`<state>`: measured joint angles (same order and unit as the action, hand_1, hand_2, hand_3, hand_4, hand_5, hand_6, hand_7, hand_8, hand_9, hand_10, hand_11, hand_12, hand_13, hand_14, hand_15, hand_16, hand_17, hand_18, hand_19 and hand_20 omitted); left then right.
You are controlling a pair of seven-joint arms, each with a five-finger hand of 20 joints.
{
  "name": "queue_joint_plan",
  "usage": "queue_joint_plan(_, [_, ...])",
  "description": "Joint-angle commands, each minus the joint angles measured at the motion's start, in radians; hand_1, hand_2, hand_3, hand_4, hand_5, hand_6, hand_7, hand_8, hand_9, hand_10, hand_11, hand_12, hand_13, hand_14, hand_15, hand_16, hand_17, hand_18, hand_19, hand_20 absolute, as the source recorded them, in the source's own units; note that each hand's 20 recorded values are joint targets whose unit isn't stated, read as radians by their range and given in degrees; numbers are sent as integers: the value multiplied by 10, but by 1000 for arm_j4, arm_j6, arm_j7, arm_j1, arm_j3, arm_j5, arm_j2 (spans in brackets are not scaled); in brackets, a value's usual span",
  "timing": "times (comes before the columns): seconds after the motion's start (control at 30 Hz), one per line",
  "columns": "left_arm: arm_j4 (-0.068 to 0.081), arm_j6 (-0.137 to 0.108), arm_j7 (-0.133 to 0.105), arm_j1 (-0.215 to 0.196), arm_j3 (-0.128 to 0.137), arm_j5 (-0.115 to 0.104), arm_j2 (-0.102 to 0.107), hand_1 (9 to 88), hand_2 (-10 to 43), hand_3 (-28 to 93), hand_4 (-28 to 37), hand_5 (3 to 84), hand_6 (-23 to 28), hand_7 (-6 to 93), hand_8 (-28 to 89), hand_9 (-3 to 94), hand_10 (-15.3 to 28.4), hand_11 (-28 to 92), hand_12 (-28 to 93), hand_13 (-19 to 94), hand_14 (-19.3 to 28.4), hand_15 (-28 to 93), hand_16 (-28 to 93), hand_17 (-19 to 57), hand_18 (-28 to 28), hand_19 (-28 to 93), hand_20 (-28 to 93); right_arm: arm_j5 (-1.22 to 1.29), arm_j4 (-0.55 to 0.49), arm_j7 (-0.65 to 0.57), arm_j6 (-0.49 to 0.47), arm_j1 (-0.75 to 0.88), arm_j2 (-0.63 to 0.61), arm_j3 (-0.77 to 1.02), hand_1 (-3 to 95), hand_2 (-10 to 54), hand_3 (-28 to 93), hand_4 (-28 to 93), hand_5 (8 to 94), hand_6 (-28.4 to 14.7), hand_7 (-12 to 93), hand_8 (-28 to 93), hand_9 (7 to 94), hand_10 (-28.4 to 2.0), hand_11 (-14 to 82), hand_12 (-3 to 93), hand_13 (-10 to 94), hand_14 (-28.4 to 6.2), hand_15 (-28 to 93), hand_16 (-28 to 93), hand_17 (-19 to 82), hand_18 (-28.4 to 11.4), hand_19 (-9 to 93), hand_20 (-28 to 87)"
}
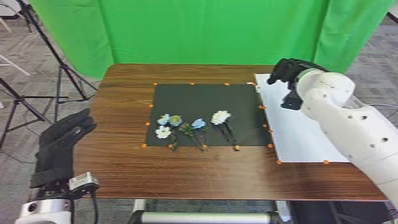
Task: Arrange flowers
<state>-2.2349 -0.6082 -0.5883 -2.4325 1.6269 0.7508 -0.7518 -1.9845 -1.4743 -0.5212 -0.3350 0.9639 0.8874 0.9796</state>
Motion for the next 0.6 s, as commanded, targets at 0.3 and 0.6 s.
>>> queue_joint_plan(0.3, [5,3,-5,12,-14,-3,2,276,36,819,-175,407,109,206,-120,317,190,419,99,193,239,658,-166,-130,187,516,124,-76,142,-39,33,-20,-1,-7,241,9,877,-258,424,-73,179,-126,437,-202,233,150,580,-124,823,125,185,-209,806,40])
queue_joint_plan(0.6, [6,5,-9,13,-15,-4,0,277,37,818,-176,407,109,207,-119,317,191,421,99,194,239,658,-166,-130,188,516,125,-95,187,-35,30,-27,-3,1,241,5,883,-260,418,-67,185,-132,379,-187,190,132,586,-117,844,120,191,-207,810,50])
